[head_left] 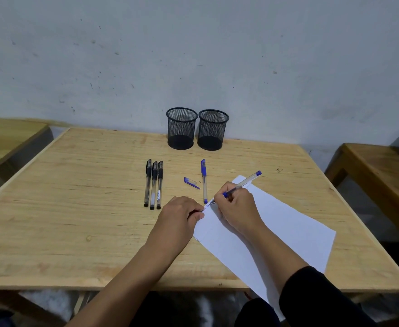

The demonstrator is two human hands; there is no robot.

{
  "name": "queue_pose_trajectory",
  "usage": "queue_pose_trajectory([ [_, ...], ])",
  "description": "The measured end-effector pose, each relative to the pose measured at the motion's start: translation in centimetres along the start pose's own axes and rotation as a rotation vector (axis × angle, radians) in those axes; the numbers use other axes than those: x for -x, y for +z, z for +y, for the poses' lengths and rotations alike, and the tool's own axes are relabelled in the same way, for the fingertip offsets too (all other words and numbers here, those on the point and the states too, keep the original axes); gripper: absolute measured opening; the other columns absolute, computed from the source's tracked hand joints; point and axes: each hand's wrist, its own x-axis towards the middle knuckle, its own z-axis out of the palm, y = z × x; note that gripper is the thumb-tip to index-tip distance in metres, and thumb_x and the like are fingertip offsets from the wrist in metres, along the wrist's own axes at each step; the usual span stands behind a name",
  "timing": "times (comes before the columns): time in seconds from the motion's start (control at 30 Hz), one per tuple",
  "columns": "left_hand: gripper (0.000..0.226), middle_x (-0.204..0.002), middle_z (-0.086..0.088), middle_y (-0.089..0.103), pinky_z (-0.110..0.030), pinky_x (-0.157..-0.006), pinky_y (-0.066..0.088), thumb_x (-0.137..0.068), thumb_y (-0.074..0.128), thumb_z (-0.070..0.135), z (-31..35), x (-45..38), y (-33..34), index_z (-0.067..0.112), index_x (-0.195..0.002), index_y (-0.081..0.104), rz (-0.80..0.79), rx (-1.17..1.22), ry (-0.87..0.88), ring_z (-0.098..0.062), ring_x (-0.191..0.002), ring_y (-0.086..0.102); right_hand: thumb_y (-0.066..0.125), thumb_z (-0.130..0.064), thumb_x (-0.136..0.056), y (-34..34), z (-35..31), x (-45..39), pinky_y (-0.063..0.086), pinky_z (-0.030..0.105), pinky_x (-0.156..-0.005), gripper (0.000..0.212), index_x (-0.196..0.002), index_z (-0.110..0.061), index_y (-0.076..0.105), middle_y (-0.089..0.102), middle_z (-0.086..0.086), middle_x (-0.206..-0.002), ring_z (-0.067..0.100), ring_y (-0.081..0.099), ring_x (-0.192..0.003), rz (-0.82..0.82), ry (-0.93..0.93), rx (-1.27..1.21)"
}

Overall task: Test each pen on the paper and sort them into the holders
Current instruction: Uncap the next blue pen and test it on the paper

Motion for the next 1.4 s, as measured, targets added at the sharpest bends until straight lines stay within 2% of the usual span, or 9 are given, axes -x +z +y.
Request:
queue_pose_trajectory([
  [0.43,0.019,-0.103,0.003,0.069,-0.014,-0.083,0.030,-0.087,0.060,0.018,0.0,0.1,0.0,0.018,-0.103,0.069,-0.007,-0.006,-0.004,-0.011,-0.103,0.053,0.053,-0.008,-0.084,0.1,-0.2,0.1,0.034,0.009,-0.045,0.014,-0.072,-0.004,0.056,0.047,0.001,-0.056,0.010,0.041,-0.051,0.044,0.005,0.014],
  [0.6,0.018,-0.102,0.006,0.069,-0.006,-0.074,0.031,-0.086,0.061,0.019,0.0,0.0,-0.2,0.019,-0.102,0.069,-0.025,0.006,-0.015,-0.008,-0.100,0.053,0.051,-0.010,-0.085,0.0,-0.3,0.0,0.037,0.012,-0.050,0.015,-0.071,-0.006,0.055,0.050,0.001,-0.059,0.012,0.044,-0.054,0.075,0.061,-0.015],
  [0.7,0.015,-0.097,0.007,0.067,-0.001,-0.070,0.033,-0.085,0.062,0.018,0.2,-0.2,-0.7,0.020,-0.097,0.070,-0.026,0.041,-0.033,-0.003,-0.090,0.054,0.049,-0.010,-0.090,-0.2,-0.5,-0.4,0.040,0.025,-0.050,0.018,-0.073,-0.008,0.053,0.052,0.006,-0.054,0.014,0.046,-0.045,0.080,0.157,-0.235],
  [0.77,0.014,-0.095,0.009,0.063,0.003,-0.066,0.035,-0.085,0.062,0.017,0.5,-0.9,-1.2,0.019,-0.097,0.070,0.010,0.077,-0.050,0.002,-0.081,0.053,0.050,-0.005,-0.091,-0.6,-1.0,-0.7,0.036,0.023,-0.041,0.014,-0.079,-0.009,0.054,0.052,0.009,-0.052,0.016,0.043,-0.039,0.090,0.191,-0.454],
  [0.87,0.016,-0.098,0.007,0.060,0.007,-0.065,0.035,-0.088,0.059,0.013,0.8,-2.7,-2.3,0.015,-0.100,0.069,0.087,0.106,-0.076,0.012,-0.069,0.051,0.053,-0.001,-0.089,-1.7,-1.9,-1.0,0.035,0.017,-0.037,0.011,-0.083,-0.008,0.058,0.053,0.005,-0.050,0.012,0.043,-0.036,0.119,0.204,-0.561],
  [0.93,0.019,-0.105,0.002,0.064,0.002,-0.065,0.040,-0.089,0.057,0.011,0.5,-4.2,-2.9,0.015,-0.105,0.067,0.102,0.084,-0.091,0.007,-0.074,0.056,0.054,-0.003,-0.090,-2.2,-2.4,-1.3,0.034,0.015,-0.036,0.008,-0.085,-0.007,0.060,0.053,0.004,-0.052,0.007,0.044,-0.036,0.133,0.213,-0.608],
  [1.1,0.026,-0.118,-0.006,0.063,-0.023,-0.088,0.042,-0.090,0.056,0.014,-0.9,-6.8,-2.9,0.013,-0.114,0.063,-0.047,-0.098,-0.123,-0.018,-0.108,0.058,0.051,-0.009,-0.089,-3.0,-3.1,-2.0,0.027,0.018,-0.035,0.014,-0.089,-0.003,0.064,0.056,0.007,-0.062,0.007,0.046,-0.038,0.148,0.337,-0.744],
  [1.27,0.015,-0.106,-0.007,0.066,-0.028,-0.079,0.045,-0.089,0.055,0.014,-1.5,-8.3,-2.4,0.010,-0.097,0.067,-0.196,-0.254,-0.104,-0.018,-0.093,0.059,0.052,-0.008,-0.089,-3.4,-3.0,-2.4,0.028,0.019,-0.034,0.011,-0.086,-0.005,0.061,0.057,0.008,-0.063,0.009,0.047,-0.039,0.120,0.363,-0.738],
  [1.4,0.013,-0.104,-0.004,0.064,-0.027,-0.079,0.047,-0.089,0.057,0.016,-1.8,-8.9,-2.1,0.015,-0.098,0.066,-0.209,-0.241,-0.143,-0.017,-0.092,0.058,0.047,-0.007,-0.092,-3.4,-2.8,-2.7,0.031,0.020,-0.031,0.013,-0.082,-0.004,0.054,0.059,0.010,-0.064,0.009,0.048,-0.037,0.110,0.338,-0.730],
])
